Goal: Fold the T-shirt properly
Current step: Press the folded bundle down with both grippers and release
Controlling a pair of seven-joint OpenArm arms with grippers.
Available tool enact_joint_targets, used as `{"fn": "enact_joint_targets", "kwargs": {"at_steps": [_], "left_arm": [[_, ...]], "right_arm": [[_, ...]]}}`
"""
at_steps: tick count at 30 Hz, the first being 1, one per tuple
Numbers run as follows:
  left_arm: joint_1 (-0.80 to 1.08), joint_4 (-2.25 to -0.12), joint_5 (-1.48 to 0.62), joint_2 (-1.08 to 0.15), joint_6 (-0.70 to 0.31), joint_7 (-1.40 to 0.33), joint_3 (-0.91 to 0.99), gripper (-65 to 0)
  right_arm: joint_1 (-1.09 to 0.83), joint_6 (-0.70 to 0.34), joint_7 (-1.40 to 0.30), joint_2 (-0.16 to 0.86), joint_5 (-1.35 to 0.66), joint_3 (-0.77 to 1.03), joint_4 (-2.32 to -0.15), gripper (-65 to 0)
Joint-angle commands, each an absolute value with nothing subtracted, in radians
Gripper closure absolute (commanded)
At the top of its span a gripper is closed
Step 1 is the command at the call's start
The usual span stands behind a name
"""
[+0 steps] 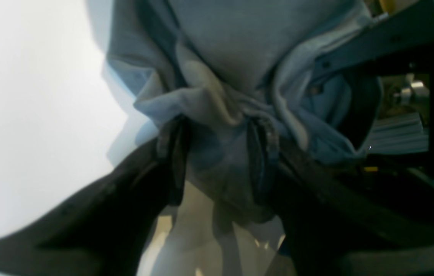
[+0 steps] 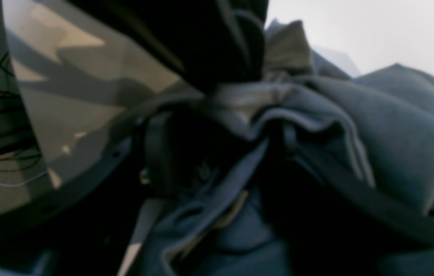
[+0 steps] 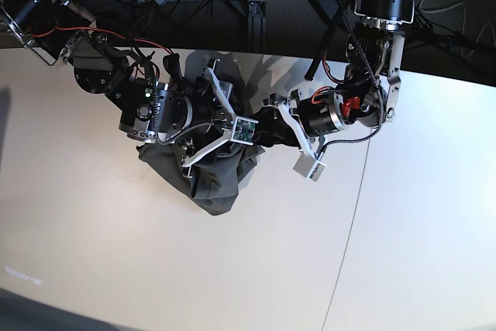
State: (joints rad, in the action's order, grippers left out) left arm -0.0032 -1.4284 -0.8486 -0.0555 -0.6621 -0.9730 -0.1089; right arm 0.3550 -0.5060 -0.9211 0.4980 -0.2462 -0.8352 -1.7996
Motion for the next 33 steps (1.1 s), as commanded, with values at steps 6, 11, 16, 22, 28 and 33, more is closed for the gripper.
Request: {"fn": "enact_joint_targets", "kwargs": {"at_steps": [6,11,16,22,28,33], "left_arm": [[-0.025,-1.452,-0.904,-0.047,-0.698,-0.947,-0.089,-28.5],[-0.025,-1.462,-0.974,-0.047,-0.698,-0.982,-0.002,-28.5],[-0.025,-1.462,-1.064,-0.049,-0.698,-1.033,0.125,-28.5],[-0.02,-1.462,-1.081,-0.051,-0.698,-1.045,0.176,-28.5],[0.005,-1.462,-1.085,-0.05,-0.698,-1.044,0.176,-28.5],[0.021,-1.462,-1.084,-0.05,-0.698,-1.044,0.176,-28.5]], "right_arm": [[0.377,-0.554,-0.868,0.495,-0.273,-0.829,-1.816,-32.7],[0.407,-0.553,-0.829,0.472,-0.305,-0.828,-1.816,-32.7],[0.426,-0.554,-0.817,0.389,-0.311,-0.823,-1.816,-32.7],[0.426,-0.554,-0.807,0.278,-0.294,-0.802,-1.816,-32.7],[0.426,-0.554,-0.792,0.208,-0.229,-0.799,-1.814,-32.7],[0.426,-0.554,-0.739,0.174,-0.17,-0.783,-1.814,-32.7]]}}
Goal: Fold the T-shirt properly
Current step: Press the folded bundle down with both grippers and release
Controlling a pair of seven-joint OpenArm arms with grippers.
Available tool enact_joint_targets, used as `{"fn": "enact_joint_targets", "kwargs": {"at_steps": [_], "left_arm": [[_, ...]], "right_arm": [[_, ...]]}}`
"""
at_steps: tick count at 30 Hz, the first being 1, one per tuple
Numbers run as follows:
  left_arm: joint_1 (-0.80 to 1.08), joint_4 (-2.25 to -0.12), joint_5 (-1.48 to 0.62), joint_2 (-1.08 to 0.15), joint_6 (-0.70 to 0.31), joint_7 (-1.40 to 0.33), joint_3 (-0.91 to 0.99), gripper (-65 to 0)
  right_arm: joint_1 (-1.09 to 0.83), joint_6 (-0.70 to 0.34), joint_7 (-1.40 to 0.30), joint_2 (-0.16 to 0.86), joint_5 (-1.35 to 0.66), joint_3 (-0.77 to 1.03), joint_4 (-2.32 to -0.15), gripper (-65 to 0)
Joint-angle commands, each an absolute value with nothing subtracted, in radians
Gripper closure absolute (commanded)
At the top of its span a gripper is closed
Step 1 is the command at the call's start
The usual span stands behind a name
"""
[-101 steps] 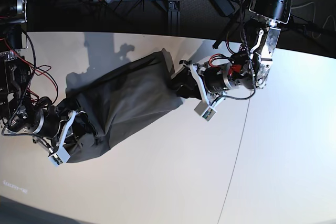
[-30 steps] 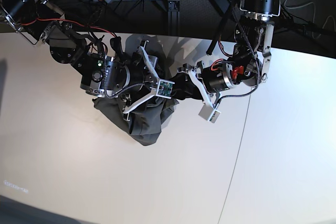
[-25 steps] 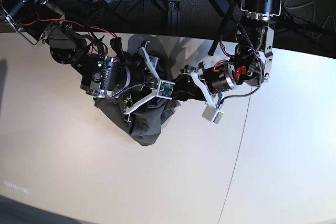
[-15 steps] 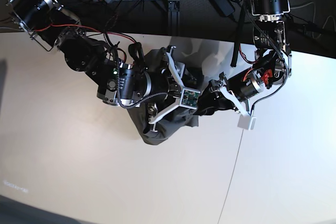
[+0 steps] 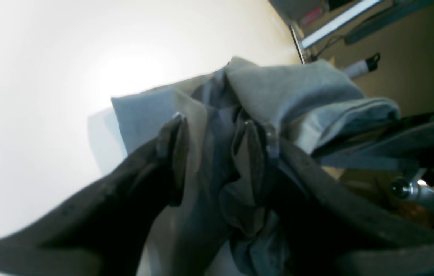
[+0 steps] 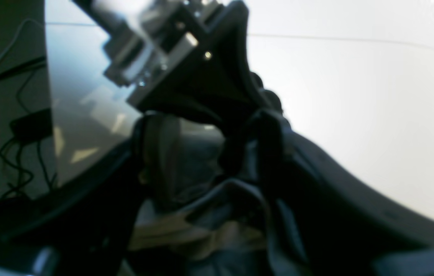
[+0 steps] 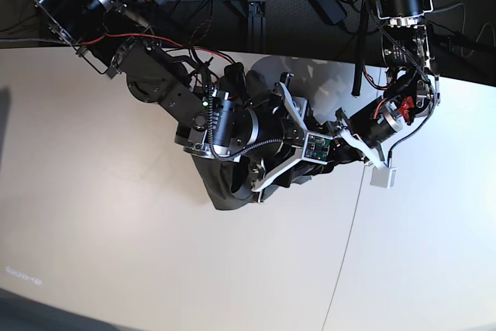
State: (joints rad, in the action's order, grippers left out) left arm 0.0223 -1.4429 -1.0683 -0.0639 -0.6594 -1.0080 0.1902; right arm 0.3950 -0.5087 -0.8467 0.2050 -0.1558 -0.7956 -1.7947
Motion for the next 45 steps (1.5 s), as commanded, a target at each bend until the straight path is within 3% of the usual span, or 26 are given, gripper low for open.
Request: {"fn": "enact_joint_targets", "kwargs": {"at_steps": [1,3,7,8,19,28,32,38,45], "left_arm": [[0.023,-1.462,-1.084,-0.05,-0.698,-1.044,0.176,-28.5],[0.023,-1.462,-1.081,-0.05,-0.698,-1.045,0.176,-28.5],[0.023,-1.462,-1.081,-0.05,-0.698,-1.044,0.176,-28.5],[0.023,-1.462,-1.081,-0.05,-0.698,-1.044,0.176,-28.5],[0.022,-1.462,-1.08,-0.055,-0.698,-1.044,0.179,-28.6],[0.017,-1.462,-1.082,-0.142,-0.698,-1.024,0.259,-28.6],[0.017,-1.462,-1.081,-0.178,-0.698,-1.026,0.282,-28.5],[0.017,-1.462,-1.08,-0.223,-0.698,-1.029,0.283,-28.6],[0.017,-1.462,-1.08,-0.244,-0.698,-1.029,0.283,-28.6]], "right_arm": [[0.426,-0.554,-0.736,0.165,-0.171,-0.773,-1.814,-32.2],[0.426,-0.554,-0.736,0.143,-0.172,-0.747,-1.814,-27.6],[0.426,-0.554,-0.736,0.109,-0.176,-0.691,-1.814,-2.8],[0.426,-0.554,-0.737,0.108,-0.175,-0.68,-1.814,0.0],[0.425,-0.554,-0.773,0.108,-0.187,-0.631,-1.814,0.0],[0.423,-0.554,-0.894,0.138,-0.321,-0.558,-1.825,0.0],[0.417,-0.555,-0.952,0.215,-0.448,-0.494,-1.882,0.0],[0.356,-0.556,-0.977,0.41,-0.506,-0.433,-2.031,0.0],[0.162,-0.558,-0.978,0.624,-0.629,-0.192,-2.15,0.0]]}}
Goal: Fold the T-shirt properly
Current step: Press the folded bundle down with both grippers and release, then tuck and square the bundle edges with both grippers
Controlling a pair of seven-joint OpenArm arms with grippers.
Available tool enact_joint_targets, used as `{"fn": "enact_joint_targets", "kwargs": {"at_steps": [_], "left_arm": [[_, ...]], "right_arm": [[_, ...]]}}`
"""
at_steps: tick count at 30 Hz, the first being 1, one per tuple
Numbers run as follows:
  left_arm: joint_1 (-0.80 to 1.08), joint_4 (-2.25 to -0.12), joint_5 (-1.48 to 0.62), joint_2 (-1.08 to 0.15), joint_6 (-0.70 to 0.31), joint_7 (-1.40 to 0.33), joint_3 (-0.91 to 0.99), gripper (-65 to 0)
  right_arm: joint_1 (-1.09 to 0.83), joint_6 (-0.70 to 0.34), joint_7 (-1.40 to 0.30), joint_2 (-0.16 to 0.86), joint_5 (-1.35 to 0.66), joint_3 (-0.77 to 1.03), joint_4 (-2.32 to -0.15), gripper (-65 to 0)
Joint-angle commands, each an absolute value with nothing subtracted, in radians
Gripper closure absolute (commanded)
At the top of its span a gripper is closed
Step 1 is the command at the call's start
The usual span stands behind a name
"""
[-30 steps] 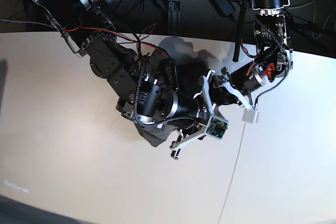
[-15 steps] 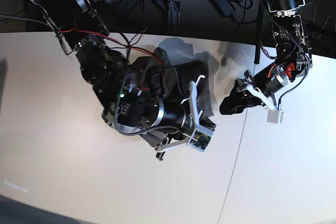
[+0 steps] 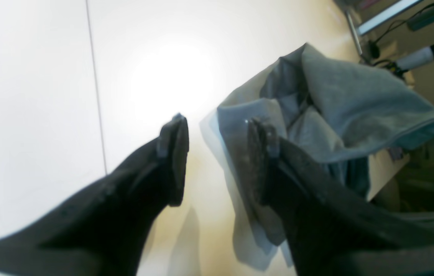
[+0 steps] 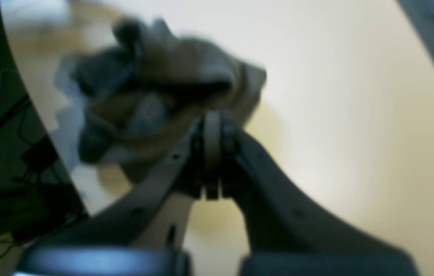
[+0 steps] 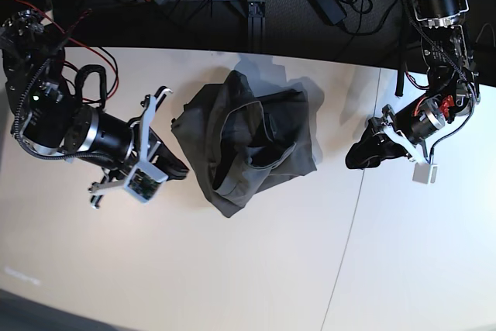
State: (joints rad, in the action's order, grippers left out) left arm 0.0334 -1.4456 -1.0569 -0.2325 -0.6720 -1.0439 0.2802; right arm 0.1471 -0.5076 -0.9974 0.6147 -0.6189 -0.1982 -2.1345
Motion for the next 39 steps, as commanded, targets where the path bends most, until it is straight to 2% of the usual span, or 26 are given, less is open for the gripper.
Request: {"fn": "enact_joint_targets", "kwargs": {"at_steps": [1,7,10,17,23,34,39], "left_arm": [[0.017,-1.462,-1.08,-0.244,-0.698,-1.029,0.283,-28.5],[0.017,-1.462,-1.081,-0.245,-0.698,-1.029,0.282,-28.5],[0.021,-1.462,-1.081,-0.245,-0.698,-1.036,0.283,-28.5],[0.022,-1.462,-1.081,-0.247,-0.698,-1.044,0.283,-28.5],[0.022,-1.462,-1.081,-0.261,-0.698,-1.043,0.283,-28.6],[0.022,-1.462,-1.081,-0.261,-0.698,-1.043,0.283,-28.5],[0.022,-1.462,-1.094,-0.266,-0.698,-1.045,0.283,-28.5]], "right_arm": [[0.137,-0.558,-0.978,0.641,-0.64,-0.173,-2.149,0.0],[0.063,-0.559,-0.929,0.661,-0.636,-0.197,-2.078,0.0],[0.082,-0.559,-0.877,0.633,-0.563,-0.231,-2.025,0.0],[0.228,-0.559,-0.852,0.512,-0.475,-0.373,-1.862,0.0],[0.377,-0.558,-0.826,0.361,-0.422,-0.517,-1.699,0.0],[0.547,-0.558,-0.808,0.099,-0.377,-0.526,-1.525,0.0],[0.598,-0.557,-0.809,0.092,-0.333,-0.521,-1.478,0.0]]}}
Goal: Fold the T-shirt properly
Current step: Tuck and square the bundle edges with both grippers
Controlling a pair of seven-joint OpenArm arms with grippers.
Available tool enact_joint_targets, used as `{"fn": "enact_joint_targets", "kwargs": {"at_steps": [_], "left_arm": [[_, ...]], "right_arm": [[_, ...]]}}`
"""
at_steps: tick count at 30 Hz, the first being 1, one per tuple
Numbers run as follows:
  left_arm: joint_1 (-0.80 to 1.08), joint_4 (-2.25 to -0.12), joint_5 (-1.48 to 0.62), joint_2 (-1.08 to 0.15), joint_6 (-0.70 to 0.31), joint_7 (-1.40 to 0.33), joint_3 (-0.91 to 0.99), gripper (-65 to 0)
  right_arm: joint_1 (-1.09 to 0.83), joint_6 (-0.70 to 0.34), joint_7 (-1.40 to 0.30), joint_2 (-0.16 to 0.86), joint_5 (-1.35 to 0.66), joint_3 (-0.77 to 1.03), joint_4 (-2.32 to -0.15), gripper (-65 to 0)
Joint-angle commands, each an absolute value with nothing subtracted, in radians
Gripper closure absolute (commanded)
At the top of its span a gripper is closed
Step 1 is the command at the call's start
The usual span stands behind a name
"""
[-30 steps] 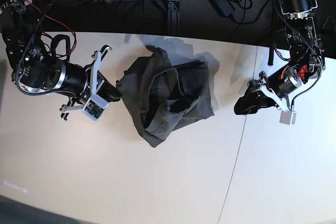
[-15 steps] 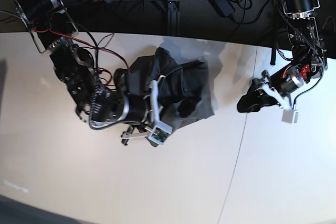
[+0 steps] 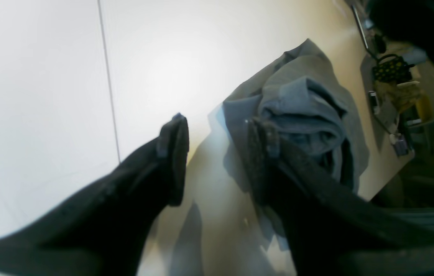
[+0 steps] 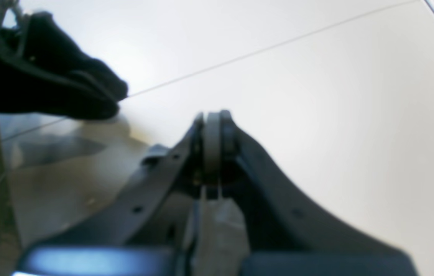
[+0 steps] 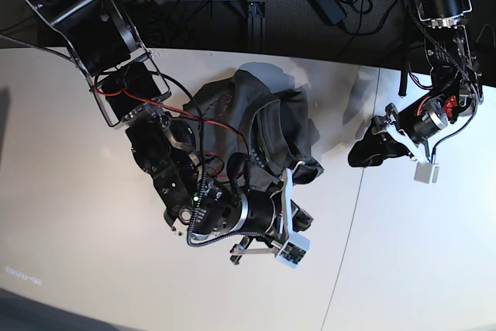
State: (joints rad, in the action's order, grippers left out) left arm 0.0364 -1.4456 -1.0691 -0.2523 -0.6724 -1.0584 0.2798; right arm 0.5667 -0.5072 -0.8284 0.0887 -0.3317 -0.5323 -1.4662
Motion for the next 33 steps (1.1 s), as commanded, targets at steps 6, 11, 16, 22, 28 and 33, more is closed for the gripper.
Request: {"fn": "enact_joint_targets", "kwargs": {"at_steps": [6,11,16,22,28,33], "left_arm": [[0.022,-1.462,-1.184,-0.281,-0.698,-1.064,0.283,-18.9],[0.023,-1.467,-1.262,-0.28,-0.698,-1.12,0.28,0.0],[0.023,-1.515,-1.264,-0.274,-0.698,-1.129,0.195,0.0],[0.052,-1.726,-1.234,-0.255,-0.698,-1.131,0.058,0.0],[0.1,-1.9,-1.193,-0.255,-0.698,-1.117,0.035,0.0],[0.173,-1.9,-1.119,-0.242,-0.698,-1.066,-0.128,0.0]], "right_arm": [[0.604,-0.554,-0.772,0.173,-0.284,-0.461,-1.443,0.0],[0.645,-0.554,-0.704,0.204,-0.278,-0.453,-1.268,0.0],[0.728,-0.554,-0.635,0.18,-0.277,-0.453,-1.053,0.0],[0.807,-0.554,-0.628,0.093,-0.27,-0.453,-0.9,0.0],[0.819,-0.554,-0.624,0.047,-0.269,-0.453,-0.878,0.0],[0.816,-0.554,-0.621,0.029,-0.269,-0.453,-0.877,0.0]]}}
